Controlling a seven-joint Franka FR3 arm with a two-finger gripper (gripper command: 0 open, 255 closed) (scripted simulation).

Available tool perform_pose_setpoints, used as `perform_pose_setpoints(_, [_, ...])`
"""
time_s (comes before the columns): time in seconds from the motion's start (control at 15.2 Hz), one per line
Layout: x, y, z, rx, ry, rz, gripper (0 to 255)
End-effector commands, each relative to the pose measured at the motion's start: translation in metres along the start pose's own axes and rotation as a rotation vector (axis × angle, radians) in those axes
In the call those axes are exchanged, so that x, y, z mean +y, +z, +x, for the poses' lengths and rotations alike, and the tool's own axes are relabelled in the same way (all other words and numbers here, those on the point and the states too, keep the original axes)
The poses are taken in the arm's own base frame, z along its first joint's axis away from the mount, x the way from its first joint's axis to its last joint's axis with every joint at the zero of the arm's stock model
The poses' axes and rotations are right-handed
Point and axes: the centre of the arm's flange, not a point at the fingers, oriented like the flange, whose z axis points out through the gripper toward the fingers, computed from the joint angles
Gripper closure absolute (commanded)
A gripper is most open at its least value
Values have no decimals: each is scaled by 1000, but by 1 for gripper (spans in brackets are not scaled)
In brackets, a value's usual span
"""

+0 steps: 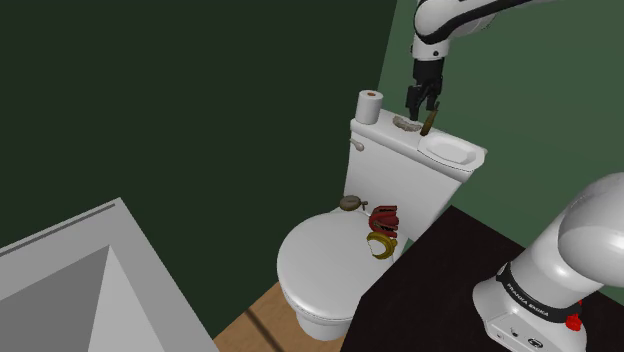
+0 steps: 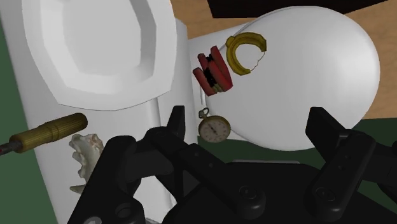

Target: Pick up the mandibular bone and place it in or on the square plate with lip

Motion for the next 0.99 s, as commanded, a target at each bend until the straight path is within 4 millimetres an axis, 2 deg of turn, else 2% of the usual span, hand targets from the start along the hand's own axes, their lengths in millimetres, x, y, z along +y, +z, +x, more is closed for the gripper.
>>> perform_pose_setpoints(0.0, [17,8,20,-4,-4,-3,0])
perform_pose_setpoints(0.92, [136,66,151,-33,-29,-21,0])
